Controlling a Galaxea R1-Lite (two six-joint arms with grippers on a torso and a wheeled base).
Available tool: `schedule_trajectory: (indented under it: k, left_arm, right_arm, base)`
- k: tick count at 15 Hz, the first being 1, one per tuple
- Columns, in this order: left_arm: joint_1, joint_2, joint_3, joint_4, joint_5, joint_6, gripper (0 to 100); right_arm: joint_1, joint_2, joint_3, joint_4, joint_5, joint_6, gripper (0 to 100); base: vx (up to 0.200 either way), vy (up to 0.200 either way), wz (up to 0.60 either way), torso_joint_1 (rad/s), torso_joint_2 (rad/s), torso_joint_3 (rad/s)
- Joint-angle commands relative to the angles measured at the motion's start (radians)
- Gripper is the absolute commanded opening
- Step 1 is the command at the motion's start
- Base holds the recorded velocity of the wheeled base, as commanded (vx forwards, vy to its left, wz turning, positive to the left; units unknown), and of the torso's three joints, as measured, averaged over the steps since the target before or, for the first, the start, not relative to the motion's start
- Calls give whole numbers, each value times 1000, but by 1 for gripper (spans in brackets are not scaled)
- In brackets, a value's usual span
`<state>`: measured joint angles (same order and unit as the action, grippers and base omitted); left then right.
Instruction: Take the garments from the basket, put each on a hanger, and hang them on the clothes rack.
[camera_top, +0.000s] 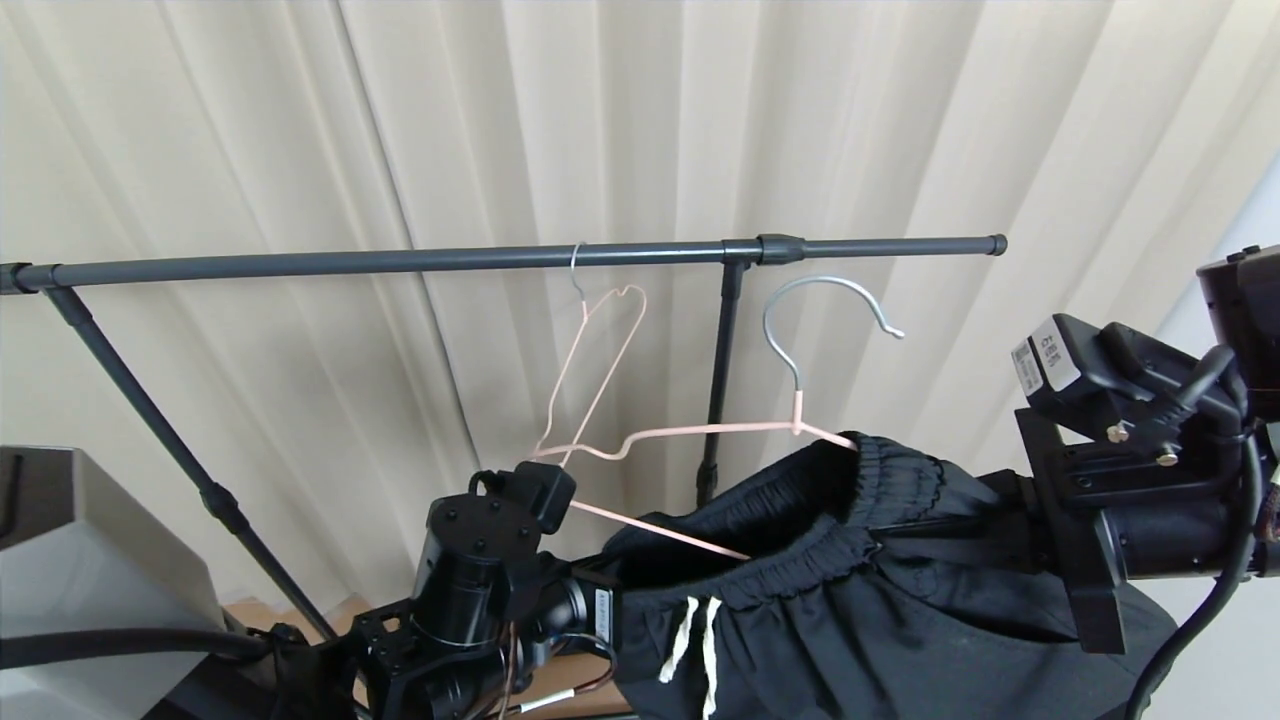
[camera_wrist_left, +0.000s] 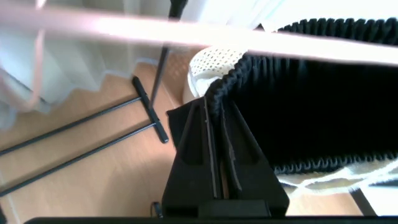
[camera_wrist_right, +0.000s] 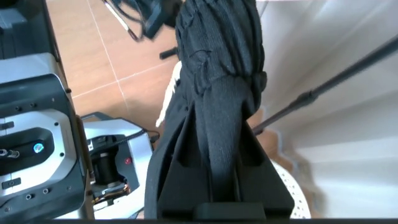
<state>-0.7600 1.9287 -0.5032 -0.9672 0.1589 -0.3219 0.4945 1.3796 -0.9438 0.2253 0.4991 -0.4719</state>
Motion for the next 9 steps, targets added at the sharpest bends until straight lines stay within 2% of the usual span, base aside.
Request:
schedule_trajectory:
  k: [1,2,4,5,8,9]
  left_arm:
    - [5,-48,18,-1,2,18,0]
    - [5,-50,22,-1,2,26,0]
    - [5,-51,20,-1,8,40,0]
    - [8,-50,20,-1,13,41,0]
    - [24,-43,20,-1,16,43,0]
    - [34,-39,11,-1,16,47,0]
  right_arm:
    - [-25,-13,42,-7,2,-1,0]
    - [-34,-22,68,-35,6,1,0]
    - [-70,-43,183,-181,65,-1,0]
    - [-91,-51,224,-224,65,-1,0]
    - [-157,-70,306,-268,73,-1,0]
    - [-166,-71,343,-307,110,-1,0]
  base:
    - [0,0,0,0,0,0]
    - [0,0,0,0,0,0]
    - [0,0,0,0,0,0]
    - [0,0,0,0,0,0]
    - [0,0,0,0,0,0]
    - [0,0,0,0,0,0]
